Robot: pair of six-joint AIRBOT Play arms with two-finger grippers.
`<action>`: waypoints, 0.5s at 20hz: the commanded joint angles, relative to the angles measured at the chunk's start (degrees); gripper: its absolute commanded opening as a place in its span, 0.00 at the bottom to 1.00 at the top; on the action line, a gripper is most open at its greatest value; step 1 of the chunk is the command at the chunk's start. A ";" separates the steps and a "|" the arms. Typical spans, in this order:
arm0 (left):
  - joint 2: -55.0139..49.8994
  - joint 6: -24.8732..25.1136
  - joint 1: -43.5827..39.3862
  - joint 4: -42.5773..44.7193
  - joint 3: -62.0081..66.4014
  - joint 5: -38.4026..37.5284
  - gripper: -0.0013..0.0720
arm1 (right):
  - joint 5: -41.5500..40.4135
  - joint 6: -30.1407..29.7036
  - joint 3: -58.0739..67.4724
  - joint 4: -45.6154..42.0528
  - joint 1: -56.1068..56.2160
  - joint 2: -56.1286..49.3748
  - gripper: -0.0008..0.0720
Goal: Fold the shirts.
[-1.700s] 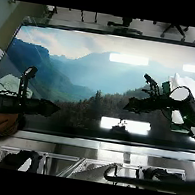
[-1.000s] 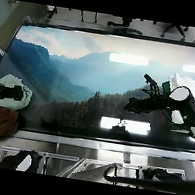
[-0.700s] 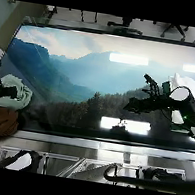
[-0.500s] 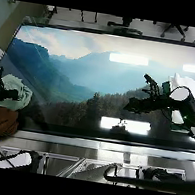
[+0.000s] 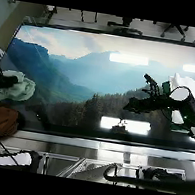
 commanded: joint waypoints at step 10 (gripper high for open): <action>17.99 2.60 -45.57 -18.08 21.73 -1.18 0.04 | 0.00 0.04 -0.02 0.02 0.07 -0.04 0.04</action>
